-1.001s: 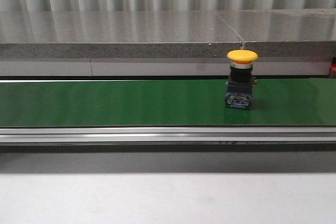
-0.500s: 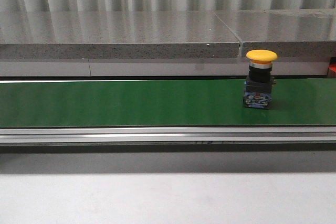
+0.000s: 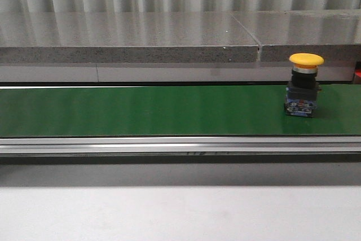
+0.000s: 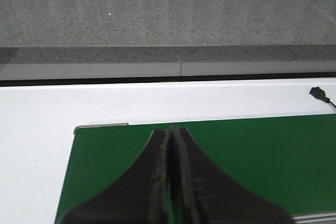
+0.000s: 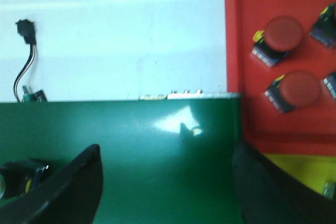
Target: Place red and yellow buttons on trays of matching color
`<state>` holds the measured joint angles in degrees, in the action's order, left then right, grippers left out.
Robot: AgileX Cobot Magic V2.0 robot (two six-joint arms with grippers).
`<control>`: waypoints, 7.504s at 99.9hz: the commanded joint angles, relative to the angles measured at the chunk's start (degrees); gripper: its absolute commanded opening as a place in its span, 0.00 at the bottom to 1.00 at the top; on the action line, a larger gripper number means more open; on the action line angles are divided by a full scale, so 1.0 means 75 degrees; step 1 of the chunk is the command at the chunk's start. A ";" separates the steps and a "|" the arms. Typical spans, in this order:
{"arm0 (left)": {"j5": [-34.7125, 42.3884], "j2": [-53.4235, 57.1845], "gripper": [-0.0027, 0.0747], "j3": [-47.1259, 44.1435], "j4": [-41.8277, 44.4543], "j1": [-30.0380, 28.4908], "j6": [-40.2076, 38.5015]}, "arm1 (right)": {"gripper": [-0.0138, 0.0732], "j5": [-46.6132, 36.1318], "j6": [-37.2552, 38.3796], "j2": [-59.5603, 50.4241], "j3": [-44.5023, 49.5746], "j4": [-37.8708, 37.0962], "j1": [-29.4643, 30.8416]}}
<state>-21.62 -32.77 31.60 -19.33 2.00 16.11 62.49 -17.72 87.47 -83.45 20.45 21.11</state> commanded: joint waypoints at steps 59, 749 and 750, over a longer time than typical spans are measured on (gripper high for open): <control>0.0528 0.0005 0.01 0.0224 -0.0114 0.0061 -0.0007 | 0.76 -0.0970 -0.0695 -0.1735 0.3222 0.0190 -0.1826; 0.0528 0.0005 0.01 0.0224 -0.0114 0.0061 -0.0007 | 0.08 -0.2974 -0.0060 -0.6855 0.5466 -0.0147 -0.2425; 0.0528 0.0005 0.01 0.0224 -0.0114 0.0061 -0.0007 | 0.08 -0.2974 -0.0060 -0.6855 0.5466 -0.0147 -0.2425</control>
<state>-21.62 -32.77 31.60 -19.33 2.00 16.11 43.22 -17.49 36.27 -41.19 18.40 3.00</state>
